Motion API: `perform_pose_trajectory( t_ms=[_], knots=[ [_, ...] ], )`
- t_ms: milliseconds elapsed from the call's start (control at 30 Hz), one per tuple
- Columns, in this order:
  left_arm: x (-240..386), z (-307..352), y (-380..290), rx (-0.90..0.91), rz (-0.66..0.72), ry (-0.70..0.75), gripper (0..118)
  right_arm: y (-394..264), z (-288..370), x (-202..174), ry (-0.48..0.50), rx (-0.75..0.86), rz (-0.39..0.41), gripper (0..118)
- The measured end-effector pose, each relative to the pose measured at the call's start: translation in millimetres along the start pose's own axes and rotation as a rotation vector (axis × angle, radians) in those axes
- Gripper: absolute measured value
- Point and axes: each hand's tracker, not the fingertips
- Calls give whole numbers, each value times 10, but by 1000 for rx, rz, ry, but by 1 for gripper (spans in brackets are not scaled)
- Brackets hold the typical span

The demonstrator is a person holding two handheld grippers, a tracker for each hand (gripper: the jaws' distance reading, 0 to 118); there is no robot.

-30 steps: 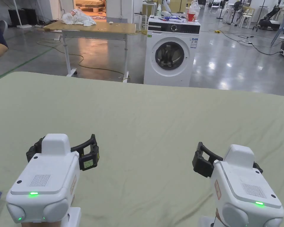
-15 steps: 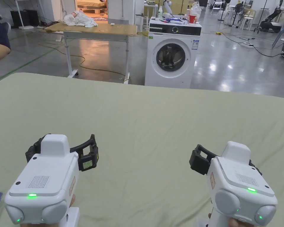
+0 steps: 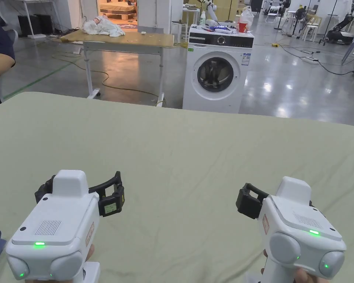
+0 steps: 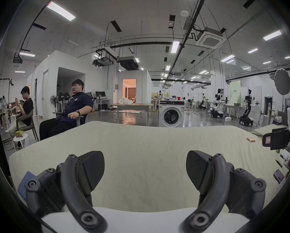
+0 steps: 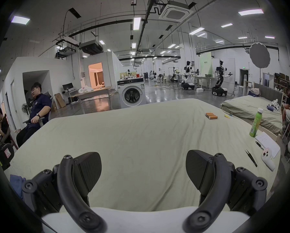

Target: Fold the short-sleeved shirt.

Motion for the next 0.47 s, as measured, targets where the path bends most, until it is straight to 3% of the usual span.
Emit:
perform_pose_trajectory(
  t_ms=[467],
  knots=[
    [-9, 13, -29, -2, 6, -4, 100, -40, 20, 2, -14, 18, 23, 104]
  ],
)
